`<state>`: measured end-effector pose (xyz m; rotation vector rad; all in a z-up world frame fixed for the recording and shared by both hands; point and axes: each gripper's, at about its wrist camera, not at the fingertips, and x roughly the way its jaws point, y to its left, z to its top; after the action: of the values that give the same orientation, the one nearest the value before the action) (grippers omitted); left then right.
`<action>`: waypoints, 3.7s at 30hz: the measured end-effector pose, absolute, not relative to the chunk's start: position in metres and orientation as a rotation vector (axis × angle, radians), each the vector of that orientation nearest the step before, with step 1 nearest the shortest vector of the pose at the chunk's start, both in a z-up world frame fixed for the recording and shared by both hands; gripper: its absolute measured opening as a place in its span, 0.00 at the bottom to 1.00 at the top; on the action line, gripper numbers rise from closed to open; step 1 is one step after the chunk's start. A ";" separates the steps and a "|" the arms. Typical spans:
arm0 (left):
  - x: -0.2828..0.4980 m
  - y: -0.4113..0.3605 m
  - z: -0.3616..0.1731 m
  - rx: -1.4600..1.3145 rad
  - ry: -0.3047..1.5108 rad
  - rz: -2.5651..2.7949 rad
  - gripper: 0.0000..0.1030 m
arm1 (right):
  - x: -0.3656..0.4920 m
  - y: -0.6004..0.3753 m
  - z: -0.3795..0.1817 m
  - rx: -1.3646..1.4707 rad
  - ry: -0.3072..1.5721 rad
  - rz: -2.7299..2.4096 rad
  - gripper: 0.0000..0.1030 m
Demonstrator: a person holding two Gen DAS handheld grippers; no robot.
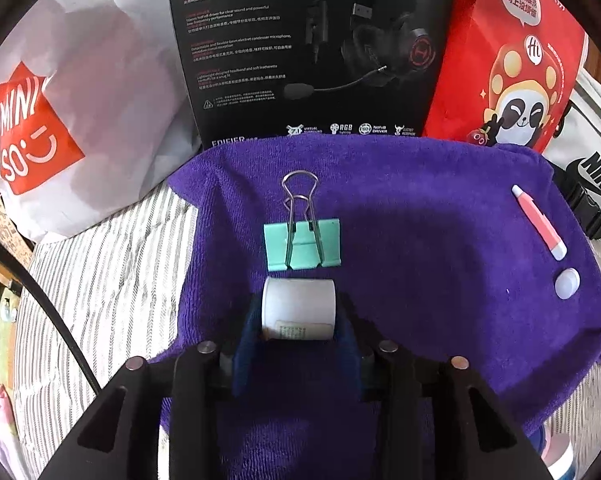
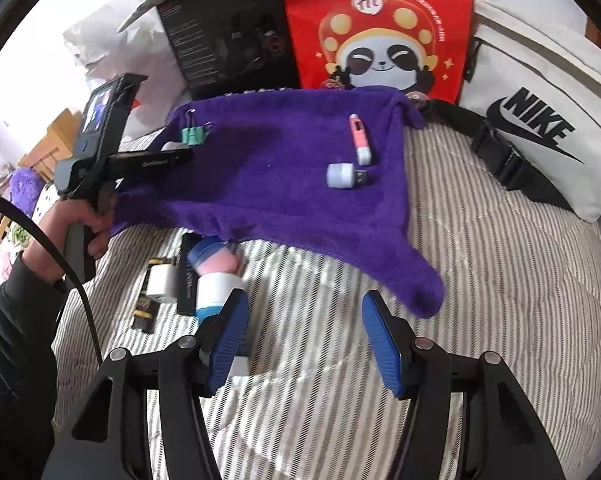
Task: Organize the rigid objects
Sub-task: 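Release the tape roll beside the clip with the left tool while the right reaches for the bottle, then grasp and lift the blue-and-white bottle with the right tool while the left grasps the black-gold tube, then carry the bottle and the black-gold tube toward the purple towel with both tools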
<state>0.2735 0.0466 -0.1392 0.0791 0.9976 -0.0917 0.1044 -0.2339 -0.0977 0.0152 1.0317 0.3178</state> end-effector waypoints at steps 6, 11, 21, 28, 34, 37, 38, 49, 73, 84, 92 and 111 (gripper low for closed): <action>0.254 0.039 -0.136 0.089 1.028 -0.101 0.51 | 0.095 -0.211 -0.101 -0.010 1.048 0.394 0.57; 0.225 0.049 -0.112 0.045 1.017 -0.106 0.51 | 0.092 -0.188 -0.113 -0.054 1.075 0.436 0.57; 0.156 0.079 -0.077 0.020 0.965 -0.112 0.58 | 0.105 -0.166 -0.143 -0.099 1.139 0.408 0.44; 0.130 0.083 -0.094 0.025 1.004 -0.123 0.58 | 0.106 -0.166 -0.146 -0.088 1.120 0.403 0.35; 0.108 0.066 -0.108 -0.001 1.047 -0.186 0.58 | 0.097 -0.193 -0.134 -0.072 1.097 0.327 0.35; 0.102 0.051 -0.113 0.011 1.059 -0.209 0.58 | 0.087 -0.215 -0.129 -0.088 1.082 0.250 0.35; 0.101 0.044 -0.115 0.010 1.068 -0.218 0.58 | 0.086 -0.220 -0.130 -0.090 1.082 0.232 0.35; 0.099 0.000 -0.135 0.141 1.129 -0.195 0.60 | 0.071 -0.249 -0.149 0.004 1.076 0.192 0.35; 0.118 0.011 -0.137 0.187 1.058 -0.327 0.23 | 0.066 -0.248 -0.151 -0.006 1.018 0.203 0.36; 0.125 0.007 -0.138 0.197 1.071 -0.328 0.22 | 0.066 -0.247 -0.150 -0.015 1.021 0.210 0.36; 0.125 0.007 -0.139 0.181 1.063 -0.316 0.22 | 0.067 -0.247 -0.150 -0.014 1.028 0.213 0.36; 0.118 0.041 -0.110 0.042 1.048 -0.301 0.22 | 0.079 -0.252 -0.120 0.046 1.034 0.277 0.35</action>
<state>0.1178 0.0414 -0.1097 0.0422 1.0481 -0.3015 0.0786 -0.2519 -0.1202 0.0462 1.0338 0.2766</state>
